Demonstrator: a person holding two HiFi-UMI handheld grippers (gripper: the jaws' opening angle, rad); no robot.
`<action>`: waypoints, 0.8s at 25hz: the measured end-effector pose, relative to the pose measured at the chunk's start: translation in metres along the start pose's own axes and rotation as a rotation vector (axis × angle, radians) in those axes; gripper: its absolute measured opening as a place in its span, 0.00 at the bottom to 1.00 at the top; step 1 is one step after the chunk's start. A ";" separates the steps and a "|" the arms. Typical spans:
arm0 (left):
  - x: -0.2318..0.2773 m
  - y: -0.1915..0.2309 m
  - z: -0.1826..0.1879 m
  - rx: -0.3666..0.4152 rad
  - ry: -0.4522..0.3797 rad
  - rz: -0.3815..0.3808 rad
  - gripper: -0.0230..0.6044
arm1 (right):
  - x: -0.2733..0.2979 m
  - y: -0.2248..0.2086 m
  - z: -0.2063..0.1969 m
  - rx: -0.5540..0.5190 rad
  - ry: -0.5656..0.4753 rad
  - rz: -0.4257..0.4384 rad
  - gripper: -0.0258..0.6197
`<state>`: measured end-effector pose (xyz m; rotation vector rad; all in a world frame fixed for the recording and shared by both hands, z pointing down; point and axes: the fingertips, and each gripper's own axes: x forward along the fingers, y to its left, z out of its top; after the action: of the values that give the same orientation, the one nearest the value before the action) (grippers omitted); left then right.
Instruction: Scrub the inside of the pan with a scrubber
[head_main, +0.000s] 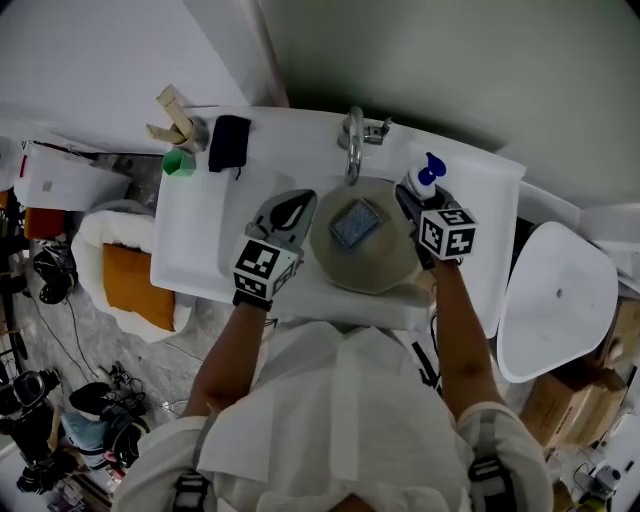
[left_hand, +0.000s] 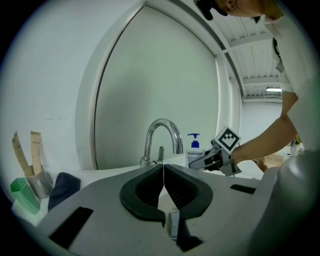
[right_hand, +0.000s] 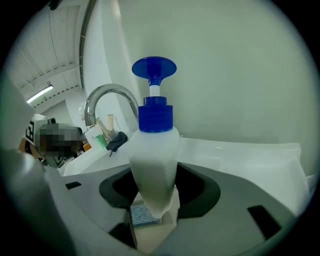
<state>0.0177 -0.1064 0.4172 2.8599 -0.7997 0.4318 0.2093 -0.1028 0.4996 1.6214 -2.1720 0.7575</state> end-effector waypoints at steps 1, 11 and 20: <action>0.001 0.001 0.000 -0.006 -0.002 0.006 0.06 | 0.005 -0.004 0.003 -0.006 -0.013 -0.013 0.35; 0.014 0.003 -0.007 -0.021 0.026 0.012 0.06 | 0.054 -0.047 0.033 -0.104 -0.113 -0.102 0.35; 0.020 0.009 -0.016 -0.037 0.039 0.026 0.06 | 0.083 -0.055 0.040 -0.158 -0.134 -0.117 0.35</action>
<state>0.0256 -0.1207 0.4393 2.8011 -0.8307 0.4691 0.2391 -0.2029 0.5246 1.7425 -2.1434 0.4432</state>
